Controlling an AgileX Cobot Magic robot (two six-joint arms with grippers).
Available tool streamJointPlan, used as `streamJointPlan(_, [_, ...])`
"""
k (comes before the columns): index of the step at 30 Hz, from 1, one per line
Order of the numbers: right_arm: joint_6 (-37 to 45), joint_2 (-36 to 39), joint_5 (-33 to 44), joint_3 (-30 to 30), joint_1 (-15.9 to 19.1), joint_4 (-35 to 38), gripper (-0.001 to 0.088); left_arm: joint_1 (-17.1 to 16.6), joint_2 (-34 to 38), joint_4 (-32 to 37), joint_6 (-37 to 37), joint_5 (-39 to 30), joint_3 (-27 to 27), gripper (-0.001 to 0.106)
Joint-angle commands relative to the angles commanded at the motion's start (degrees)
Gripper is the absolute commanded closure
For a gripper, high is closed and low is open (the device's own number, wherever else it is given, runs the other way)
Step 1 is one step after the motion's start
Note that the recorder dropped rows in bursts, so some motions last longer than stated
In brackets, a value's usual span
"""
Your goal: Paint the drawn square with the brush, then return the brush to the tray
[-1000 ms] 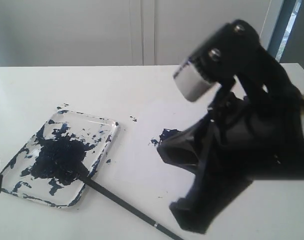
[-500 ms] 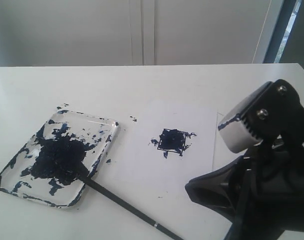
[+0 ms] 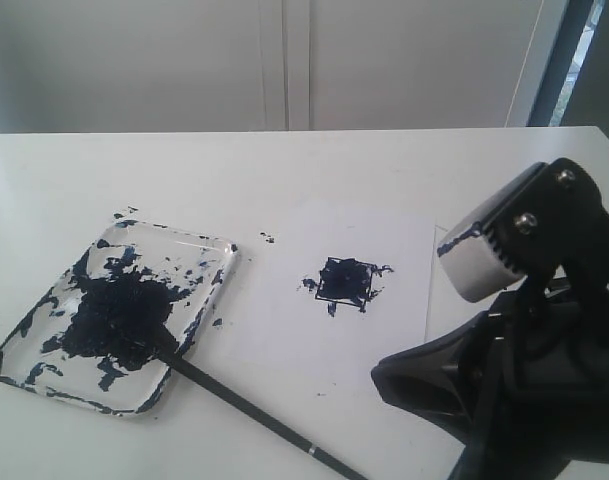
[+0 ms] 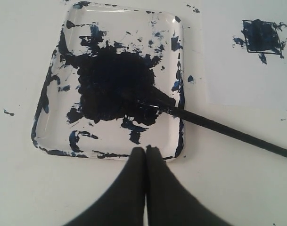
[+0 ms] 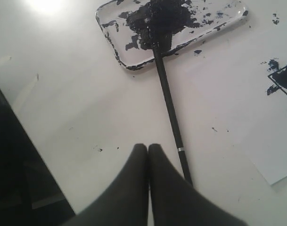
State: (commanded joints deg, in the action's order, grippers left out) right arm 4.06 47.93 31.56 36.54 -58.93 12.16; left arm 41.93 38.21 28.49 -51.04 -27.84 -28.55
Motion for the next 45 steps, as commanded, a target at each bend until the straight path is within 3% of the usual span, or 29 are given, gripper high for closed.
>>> streamJointPlan(9, [0.0,-1.6,0.0,0.0,0.0,0.0,0.0868,0.0,-0.1,0.1,0.0,0.0,0.0,0.105])
streamJointPlan(15, [0.0,-5.8,0.1,0.0,3.5,0.0,0.0868,-2.9,-2.2,0.3,0.0,-0.1,0.0,0.105])
streamJointPlan(22, [0.0,-10.4,0.0,0.0,13.7,0.0,0.0868,-10.4,-5.8,0.3,0.0,0.0,0.0,0.105])
streamJointPlan(31, [0.0,-18.3,0.0,0.0,29.8,0.0,0.0868,-21.0,-11.5,0.3,0.0,0.0,0.0,0.105])
streamJointPlan(37, [0.0,-24.4,0.0,0.0,35.2,0.0,0.0868,-26.2,-16.0,0.3,0.0,0.0,0.0,0.105])
streamJointPlan(45, [0.0,-31.3,0.1,0.0,41.2,0.0,0.0868,-29.7,-21.4,0.3,0.0,0.1,0.0,0.105])
